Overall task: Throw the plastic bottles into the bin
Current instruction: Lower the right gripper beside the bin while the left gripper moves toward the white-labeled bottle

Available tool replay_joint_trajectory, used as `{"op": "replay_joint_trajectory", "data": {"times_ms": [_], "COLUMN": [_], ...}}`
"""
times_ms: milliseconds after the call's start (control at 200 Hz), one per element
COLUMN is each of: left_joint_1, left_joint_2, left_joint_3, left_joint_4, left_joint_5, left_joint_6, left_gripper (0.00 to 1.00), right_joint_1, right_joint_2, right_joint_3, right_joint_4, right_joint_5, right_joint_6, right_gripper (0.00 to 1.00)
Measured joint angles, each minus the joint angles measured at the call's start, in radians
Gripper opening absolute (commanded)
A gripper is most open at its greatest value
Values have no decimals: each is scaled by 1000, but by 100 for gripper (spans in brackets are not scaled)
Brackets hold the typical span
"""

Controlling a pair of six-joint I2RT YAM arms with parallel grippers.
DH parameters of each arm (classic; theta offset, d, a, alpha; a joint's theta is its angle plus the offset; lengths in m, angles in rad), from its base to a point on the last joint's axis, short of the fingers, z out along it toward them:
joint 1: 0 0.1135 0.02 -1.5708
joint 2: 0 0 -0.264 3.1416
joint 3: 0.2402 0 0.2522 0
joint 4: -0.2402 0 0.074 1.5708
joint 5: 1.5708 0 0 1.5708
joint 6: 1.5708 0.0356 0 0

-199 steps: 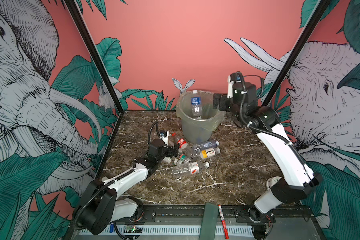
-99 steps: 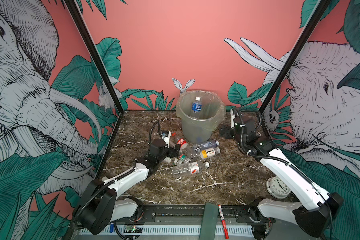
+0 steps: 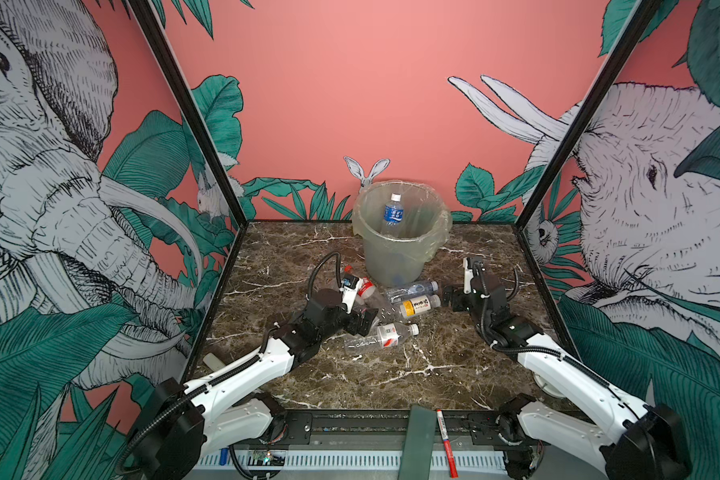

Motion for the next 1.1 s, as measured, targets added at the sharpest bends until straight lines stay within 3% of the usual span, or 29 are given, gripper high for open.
{"op": "replay_joint_trajectory", "data": {"times_ms": [225,455,1100], "left_joint_1": [-37,-64,-89], "left_joint_2": [-5,90,172], "left_joint_3": [-3,-3,-9], "left_joint_4": [-113,-166,-144], "left_joint_5": [26,65,139], "left_joint_6": [31,42,32], "left_gripper": [100,100,100], "right_joint_1": [0,0,0], "right_joint_2": [-36,-34,-24], "right_joint_3": [-91,-99,-99], "right_joint_4": [114,145,144], "right_joint_5": [-11,-14,-18], "right_joint_6": [21,33,34], "right_gripper": [99,99,99]}}
